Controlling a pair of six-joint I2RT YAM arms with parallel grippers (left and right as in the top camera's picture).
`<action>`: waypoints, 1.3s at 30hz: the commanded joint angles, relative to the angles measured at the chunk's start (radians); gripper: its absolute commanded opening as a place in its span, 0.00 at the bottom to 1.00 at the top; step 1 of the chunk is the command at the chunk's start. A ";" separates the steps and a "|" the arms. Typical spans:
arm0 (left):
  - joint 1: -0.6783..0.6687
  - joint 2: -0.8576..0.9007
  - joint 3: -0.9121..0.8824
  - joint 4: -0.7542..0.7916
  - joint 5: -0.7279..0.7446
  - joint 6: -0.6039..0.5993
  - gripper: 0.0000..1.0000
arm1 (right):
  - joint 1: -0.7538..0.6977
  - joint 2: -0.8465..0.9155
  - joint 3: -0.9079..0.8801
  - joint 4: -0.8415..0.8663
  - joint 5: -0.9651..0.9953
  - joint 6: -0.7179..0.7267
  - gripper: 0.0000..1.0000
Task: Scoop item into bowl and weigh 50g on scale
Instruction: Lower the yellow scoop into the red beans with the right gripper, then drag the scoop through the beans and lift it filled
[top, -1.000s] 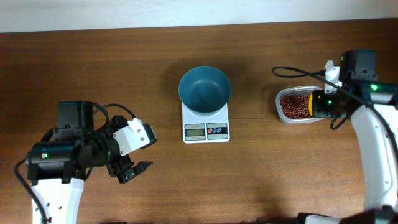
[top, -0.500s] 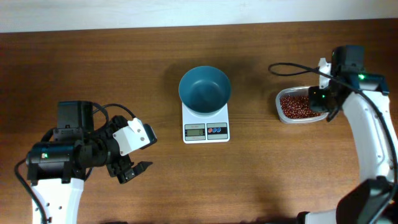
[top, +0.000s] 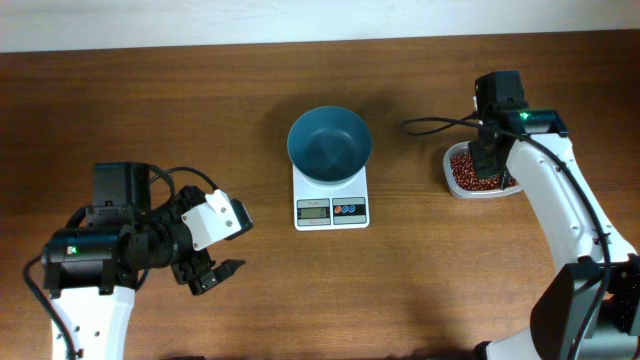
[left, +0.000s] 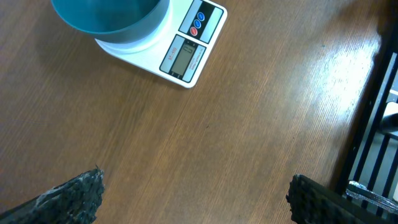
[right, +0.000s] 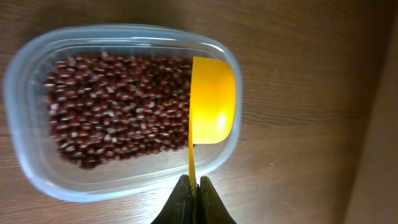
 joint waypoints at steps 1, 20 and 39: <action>0.006 -0.010 0.020 -0.003 0.003 0.016 0.98 | 0.003 0.009 0.000 0.003 0.065 -0.017 0.04; 0.006 -0.010 0.020 -0.003 0.003 0.016 0.99 | 0.006 0.084 -0.001 -0.037 -0.103 0.001 0.04; 0.006 -0.010 0.020 -0.003 0.003 0.016 0.99 | -0.103 0.084 -0.001 -0.023 -0.462 0.124 0.04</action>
